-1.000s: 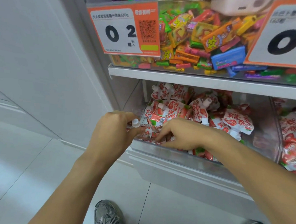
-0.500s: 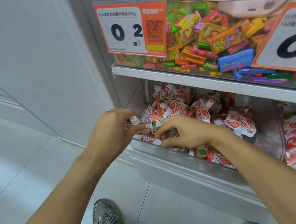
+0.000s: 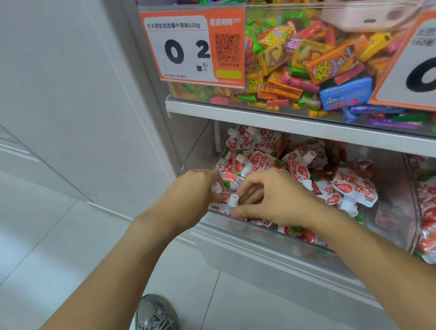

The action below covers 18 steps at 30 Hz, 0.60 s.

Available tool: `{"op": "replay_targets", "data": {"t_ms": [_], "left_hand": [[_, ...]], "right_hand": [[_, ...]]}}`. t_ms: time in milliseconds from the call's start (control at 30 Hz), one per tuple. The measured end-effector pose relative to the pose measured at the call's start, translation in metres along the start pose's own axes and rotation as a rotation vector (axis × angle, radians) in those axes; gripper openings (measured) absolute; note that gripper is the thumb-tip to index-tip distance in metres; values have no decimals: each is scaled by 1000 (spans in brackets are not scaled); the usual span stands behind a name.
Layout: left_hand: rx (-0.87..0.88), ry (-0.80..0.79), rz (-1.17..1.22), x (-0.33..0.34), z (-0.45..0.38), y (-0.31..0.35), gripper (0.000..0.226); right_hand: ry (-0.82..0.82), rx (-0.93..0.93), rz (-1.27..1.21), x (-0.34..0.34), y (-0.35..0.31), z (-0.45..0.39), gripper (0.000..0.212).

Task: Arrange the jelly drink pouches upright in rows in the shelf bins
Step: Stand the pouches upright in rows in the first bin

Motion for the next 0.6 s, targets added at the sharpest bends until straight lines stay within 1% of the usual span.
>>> {"op": "replay_targets", "data": {"t_ms": [67, 133, 200, 267, 333, 367, 433, 467, 533, 567, 600], "left_hand": [[-9, -85, -12, 9, -2, -2, 13], [-37, -152, 32, 13, -4, -4, 15], [-53, -219, 113, 12, -3, -4, 19], [-49, -276, 186, 11, 3, -3, 28], [-18, -256, 228, 9, 10, -1, 35], [-7, -225, 220, 8, 12, -2, 37], [12, -175, 183, 5, 13, -5, 39], [14, -161, 183, 4, 12, -7, 35], [16, -123, 186, 0, 10, -8, 20], [18, -101, 162, -2, 9, -8, 17], [20, -84, 141, -3, 9, -7, 16]], "right_hand": [[-4, 5, 75, -9, 1, -2, 37], [-64, 1, 180, -9, 3, -6, 39], [-82, -33, 289, 0, 1, -12, 33], [-21, -87, 330, 10, -3, -18, 23], [36, -187, 395, 20, -13, -21, 21], [19, -209, 442, 23, -17, -23, 21], [-72, -144, 417, 15, -13, -28, 18], [-71, -105, 374, 3, -10, -31, 19], [62, -61, 299, -29, -9, -39, 22], [128, -62, 295, -39, -10, -44, 26], [141, -65, 308, -39, -12, -48, 34]]}}
Point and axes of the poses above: each hand's wrist, its own z-axis away from the middle knuckle, its own x-axis out of the palm, y = z × x, the point moved 8 cm from there along -z, towards the middle knuckle, and after that the axes turned 3 degrees about z, right-handed, at the moved point
